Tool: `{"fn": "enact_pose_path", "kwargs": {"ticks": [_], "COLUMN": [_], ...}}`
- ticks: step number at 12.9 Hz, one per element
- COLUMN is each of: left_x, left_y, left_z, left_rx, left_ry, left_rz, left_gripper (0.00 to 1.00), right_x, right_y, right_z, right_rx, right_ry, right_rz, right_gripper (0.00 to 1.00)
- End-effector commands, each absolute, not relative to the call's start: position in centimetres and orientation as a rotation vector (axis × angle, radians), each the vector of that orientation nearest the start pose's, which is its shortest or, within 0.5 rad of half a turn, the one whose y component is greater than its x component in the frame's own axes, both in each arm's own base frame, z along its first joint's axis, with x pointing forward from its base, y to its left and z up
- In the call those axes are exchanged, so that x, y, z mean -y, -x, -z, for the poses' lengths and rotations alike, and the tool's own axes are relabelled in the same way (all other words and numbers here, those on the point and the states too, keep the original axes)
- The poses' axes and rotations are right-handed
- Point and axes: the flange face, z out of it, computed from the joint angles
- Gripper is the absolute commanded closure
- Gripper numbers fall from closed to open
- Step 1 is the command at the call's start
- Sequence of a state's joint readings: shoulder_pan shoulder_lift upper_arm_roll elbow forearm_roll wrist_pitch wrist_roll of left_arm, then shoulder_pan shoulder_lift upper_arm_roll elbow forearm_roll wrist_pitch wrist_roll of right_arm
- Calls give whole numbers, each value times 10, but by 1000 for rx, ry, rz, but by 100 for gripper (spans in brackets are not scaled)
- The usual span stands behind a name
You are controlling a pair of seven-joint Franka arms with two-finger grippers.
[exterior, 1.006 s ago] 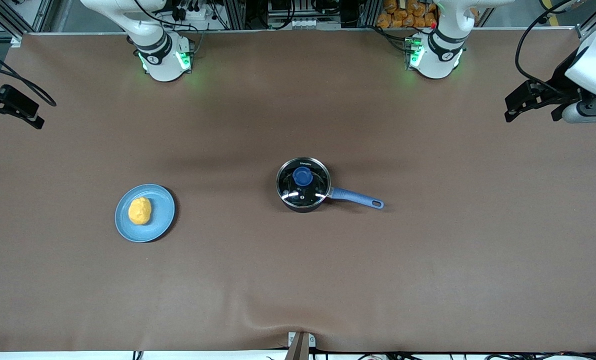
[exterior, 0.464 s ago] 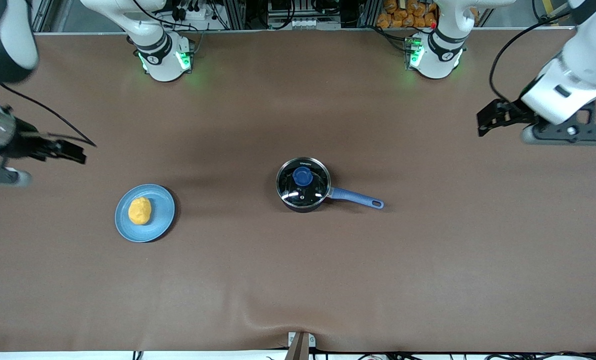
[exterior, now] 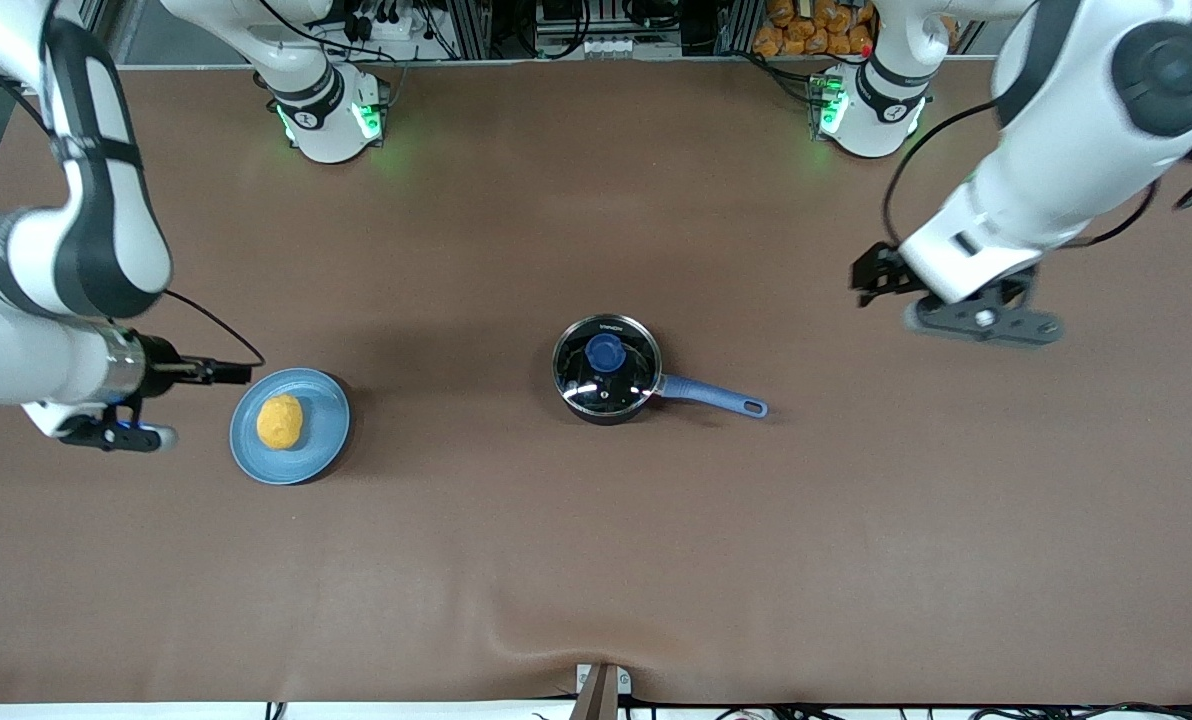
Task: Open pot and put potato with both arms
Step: 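Reach the right gripper to the potato while the left gripper reaches the lid knob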
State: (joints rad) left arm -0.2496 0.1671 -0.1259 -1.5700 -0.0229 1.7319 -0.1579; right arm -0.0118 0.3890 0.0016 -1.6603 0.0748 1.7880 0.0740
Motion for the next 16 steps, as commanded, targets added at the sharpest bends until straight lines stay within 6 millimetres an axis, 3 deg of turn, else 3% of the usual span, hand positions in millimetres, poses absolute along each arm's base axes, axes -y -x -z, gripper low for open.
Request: {"fn": "enact_pose_path", "kwargs": {"ticks": [1,3,5,9,10,13,14,16], "left_x": [308,349,424,495,503,518,521,529], "left_y": [-575,-578,-565,-547,-542,-524,-520,-512], "left_z": [-495,-459,-430,-377,-362,-345,-330,-316], "left_rx": [-407,-245,-254,215,300,477,540,559], "left_ry": [3198,3236,3248,3281,3261,3181,3152,3113], "left_rz": [-12,12,19,14,-6,16,1,31], "left_gripper": [0,0,0,0,0,0,0,0], "right_x": [1,8,28,40,39,36,36,36], "right_y": [-635,-634,-633,-634,-633,-632,-632,-633], "right_z": [-315,-285,-260,-224,-216,-204,-195,-185], "right_rx": [-192,-157,-116,-127,-158,-179,-182,-184], "right_ry": [3031,3037,3038,3033,3006,2976,2977,2981], "right_rz": [-357,-314,-273,-279,-288,-297,-301,-288], "right_gripper": [0,0,0,0,0,0,0,0]}}
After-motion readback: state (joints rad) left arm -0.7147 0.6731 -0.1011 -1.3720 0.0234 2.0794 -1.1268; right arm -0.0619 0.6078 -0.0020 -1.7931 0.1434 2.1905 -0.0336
